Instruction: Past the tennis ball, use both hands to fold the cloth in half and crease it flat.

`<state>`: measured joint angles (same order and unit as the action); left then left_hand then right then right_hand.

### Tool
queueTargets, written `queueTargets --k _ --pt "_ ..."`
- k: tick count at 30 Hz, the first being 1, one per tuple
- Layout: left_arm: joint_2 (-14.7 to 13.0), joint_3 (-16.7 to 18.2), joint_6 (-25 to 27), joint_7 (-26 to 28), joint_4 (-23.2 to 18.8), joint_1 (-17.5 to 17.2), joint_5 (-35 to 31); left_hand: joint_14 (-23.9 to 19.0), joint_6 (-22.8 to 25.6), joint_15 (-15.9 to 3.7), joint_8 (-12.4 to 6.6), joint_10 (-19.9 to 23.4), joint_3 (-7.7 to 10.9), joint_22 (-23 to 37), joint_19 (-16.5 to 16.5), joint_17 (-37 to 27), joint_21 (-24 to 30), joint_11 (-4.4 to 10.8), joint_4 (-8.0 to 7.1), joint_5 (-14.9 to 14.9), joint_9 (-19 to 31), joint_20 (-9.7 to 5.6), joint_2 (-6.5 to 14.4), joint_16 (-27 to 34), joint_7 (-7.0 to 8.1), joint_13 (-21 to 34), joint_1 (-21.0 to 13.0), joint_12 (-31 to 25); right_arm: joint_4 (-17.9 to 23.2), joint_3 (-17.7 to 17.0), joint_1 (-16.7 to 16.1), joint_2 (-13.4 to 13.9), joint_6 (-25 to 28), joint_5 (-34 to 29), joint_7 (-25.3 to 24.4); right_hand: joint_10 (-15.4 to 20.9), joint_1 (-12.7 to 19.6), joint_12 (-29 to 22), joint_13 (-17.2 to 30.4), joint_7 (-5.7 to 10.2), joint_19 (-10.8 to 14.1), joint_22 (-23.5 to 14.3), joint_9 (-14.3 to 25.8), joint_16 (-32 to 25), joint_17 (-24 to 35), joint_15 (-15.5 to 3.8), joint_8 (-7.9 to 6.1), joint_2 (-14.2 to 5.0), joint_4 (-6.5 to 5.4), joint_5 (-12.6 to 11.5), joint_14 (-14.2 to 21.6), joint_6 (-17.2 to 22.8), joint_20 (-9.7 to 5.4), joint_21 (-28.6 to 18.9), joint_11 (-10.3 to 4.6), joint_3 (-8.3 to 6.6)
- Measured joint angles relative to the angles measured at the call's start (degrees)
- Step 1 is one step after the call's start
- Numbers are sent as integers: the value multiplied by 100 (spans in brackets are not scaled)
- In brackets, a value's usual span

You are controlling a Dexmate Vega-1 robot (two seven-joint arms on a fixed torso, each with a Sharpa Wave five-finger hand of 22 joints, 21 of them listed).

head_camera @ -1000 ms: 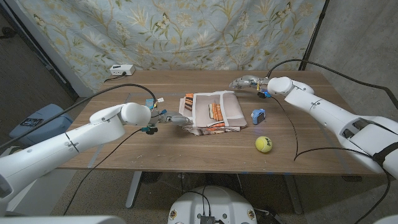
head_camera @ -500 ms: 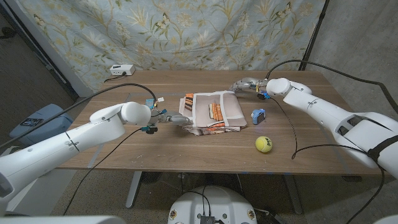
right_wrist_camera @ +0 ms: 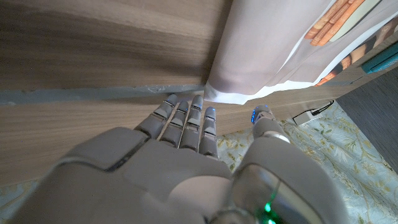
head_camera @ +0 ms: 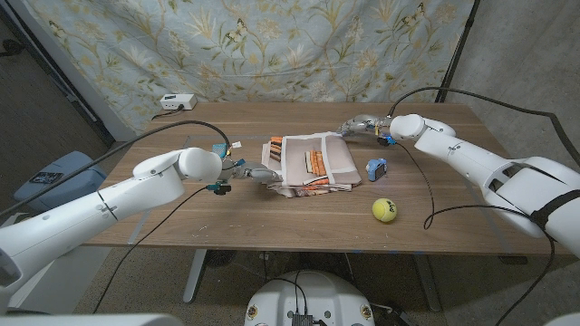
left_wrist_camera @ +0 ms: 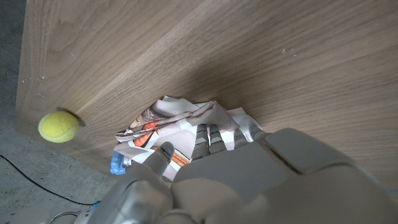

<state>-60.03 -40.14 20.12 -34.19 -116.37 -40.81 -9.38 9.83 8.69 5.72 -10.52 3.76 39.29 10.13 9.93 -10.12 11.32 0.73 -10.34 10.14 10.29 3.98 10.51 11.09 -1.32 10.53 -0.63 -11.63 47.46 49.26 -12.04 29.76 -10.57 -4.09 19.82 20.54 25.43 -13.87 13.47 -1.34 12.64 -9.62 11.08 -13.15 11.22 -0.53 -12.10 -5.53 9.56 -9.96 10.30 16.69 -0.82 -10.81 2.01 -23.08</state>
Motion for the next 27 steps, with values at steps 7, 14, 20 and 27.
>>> queueTargets --k 7,14,20,27 --pt "26 -28 -26 -36 17 39 -21 0 0 0 0 1 18 0 0 0 0 1 -19 0 0 0 -19 0 0 2 -19 1 -6 8 -6 22 -6 4 9 0 22 -1 0 23 0 0 0 0 13 -19 0 22 0 0 19 23 0 0 0 0" --pt "48 -41 -62 -43 50 55 -36 -32 0 -32 0 32 24 1 0 -1 0 32 -25 0 0 0 -19 0 0 2 -19 16 111 -14 -84 50 73 44 -9 121 22 -122 58 40 -1 4 -1 1 12 -50 0 22 -24 0 111 71 -1 1 -3 24" --pt "64 -44 -75 -41 68 55 -37 -31 0 -31 0 32 40 1 0 -1 0 32 -9 0 0 0 -19 0 0 2 -19 17 226 -29 -144 56 166 57 -70 404 75 -319 150 35 -94 7 -1 -21 41 -63 -8 15 -48 0 228 268 51 23 29 48" --pt "75 -45 -102 -25 95 45 -32 -31 -21 -31 0 31 41 1 0 -1 0 33 -7 0 0 0 -19 -37 20 0 -19 24 345 -42 -205 44 265 58 -158 682 103 -570 275 22 -125 9 26 -61 66 -73 -51 17 -47 0 439 558 81 23 18 97"
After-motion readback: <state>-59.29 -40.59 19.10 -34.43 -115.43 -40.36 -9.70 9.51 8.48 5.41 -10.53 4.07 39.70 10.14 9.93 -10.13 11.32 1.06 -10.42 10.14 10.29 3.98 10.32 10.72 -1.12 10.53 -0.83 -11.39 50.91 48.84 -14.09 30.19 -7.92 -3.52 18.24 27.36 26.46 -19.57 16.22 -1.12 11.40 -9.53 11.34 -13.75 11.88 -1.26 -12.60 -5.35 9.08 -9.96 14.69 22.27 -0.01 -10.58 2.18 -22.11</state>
